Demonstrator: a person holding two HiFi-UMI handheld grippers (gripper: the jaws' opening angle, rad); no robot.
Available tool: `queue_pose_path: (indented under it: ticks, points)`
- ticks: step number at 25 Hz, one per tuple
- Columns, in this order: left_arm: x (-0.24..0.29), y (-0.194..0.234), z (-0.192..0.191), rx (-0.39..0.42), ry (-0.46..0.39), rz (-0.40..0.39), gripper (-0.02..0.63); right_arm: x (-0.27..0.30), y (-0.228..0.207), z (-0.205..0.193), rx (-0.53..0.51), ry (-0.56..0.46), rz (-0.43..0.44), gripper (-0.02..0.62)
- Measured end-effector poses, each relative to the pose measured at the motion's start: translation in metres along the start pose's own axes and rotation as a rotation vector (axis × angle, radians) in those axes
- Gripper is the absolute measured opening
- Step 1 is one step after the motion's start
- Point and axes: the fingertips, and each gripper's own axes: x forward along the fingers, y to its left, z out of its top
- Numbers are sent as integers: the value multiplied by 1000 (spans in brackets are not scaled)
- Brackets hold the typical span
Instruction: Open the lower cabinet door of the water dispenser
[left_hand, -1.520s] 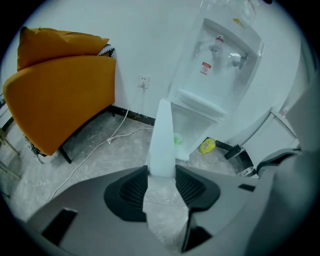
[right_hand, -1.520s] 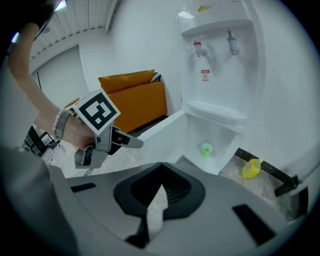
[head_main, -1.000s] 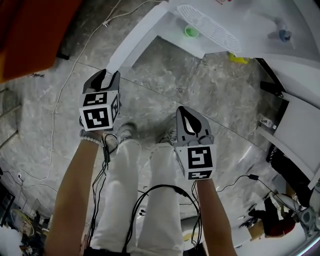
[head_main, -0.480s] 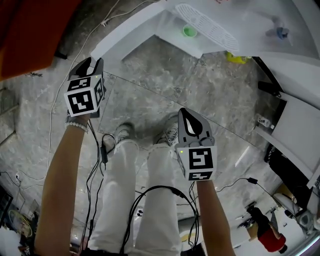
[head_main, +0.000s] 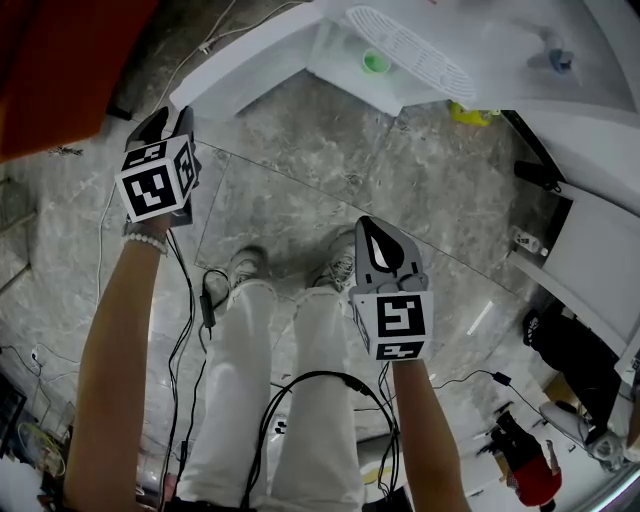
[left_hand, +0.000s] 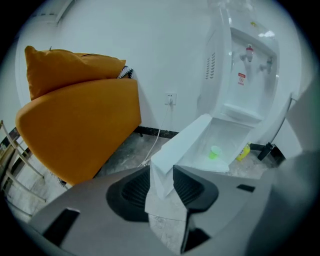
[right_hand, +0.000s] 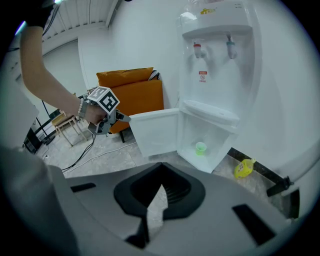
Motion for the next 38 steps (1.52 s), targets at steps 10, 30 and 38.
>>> queue_pose_path:
  ticks: [10,30,38]
  points:
    - [-41,-10,-12,-65,-19,-5,97,-8,2,11,11,-20,-9,5]
    - [-221,-115,62,33,-149,-257,14,-103,24,112,42,-163,-10,5]
    - [-298,-122,120,45,-222,-315,14,-166,35,170,39,-236,-25,5]
